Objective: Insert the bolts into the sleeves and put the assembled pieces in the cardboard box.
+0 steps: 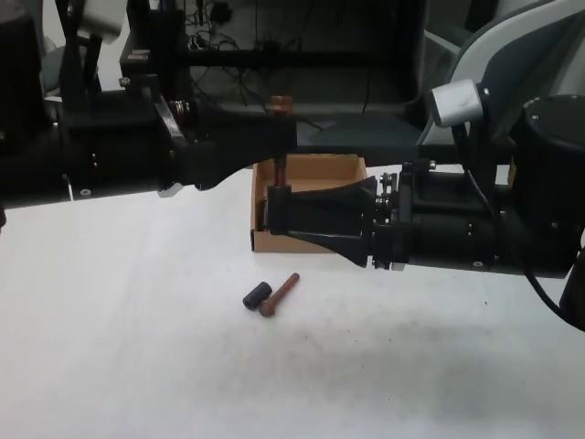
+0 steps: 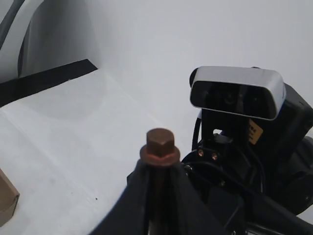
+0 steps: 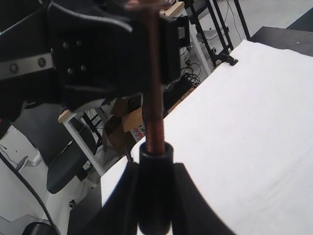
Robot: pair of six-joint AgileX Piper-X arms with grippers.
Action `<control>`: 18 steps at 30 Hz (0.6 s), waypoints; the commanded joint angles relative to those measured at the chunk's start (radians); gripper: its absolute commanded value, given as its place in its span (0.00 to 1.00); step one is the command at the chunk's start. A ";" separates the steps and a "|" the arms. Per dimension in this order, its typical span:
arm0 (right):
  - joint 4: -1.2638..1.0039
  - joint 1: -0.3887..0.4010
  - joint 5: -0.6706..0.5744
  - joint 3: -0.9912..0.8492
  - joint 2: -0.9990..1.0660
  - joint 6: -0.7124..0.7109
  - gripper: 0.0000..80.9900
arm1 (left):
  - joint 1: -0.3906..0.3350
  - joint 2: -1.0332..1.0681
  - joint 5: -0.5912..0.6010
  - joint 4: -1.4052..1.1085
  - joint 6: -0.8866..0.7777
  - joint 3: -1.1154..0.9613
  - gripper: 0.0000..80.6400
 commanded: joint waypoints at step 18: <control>-0.051 0.000 -0.004 -0.050 -0.015 -0.022 0.01 | 0.001 -0.004 -0.205 0.201 0.089 -0.002 0.02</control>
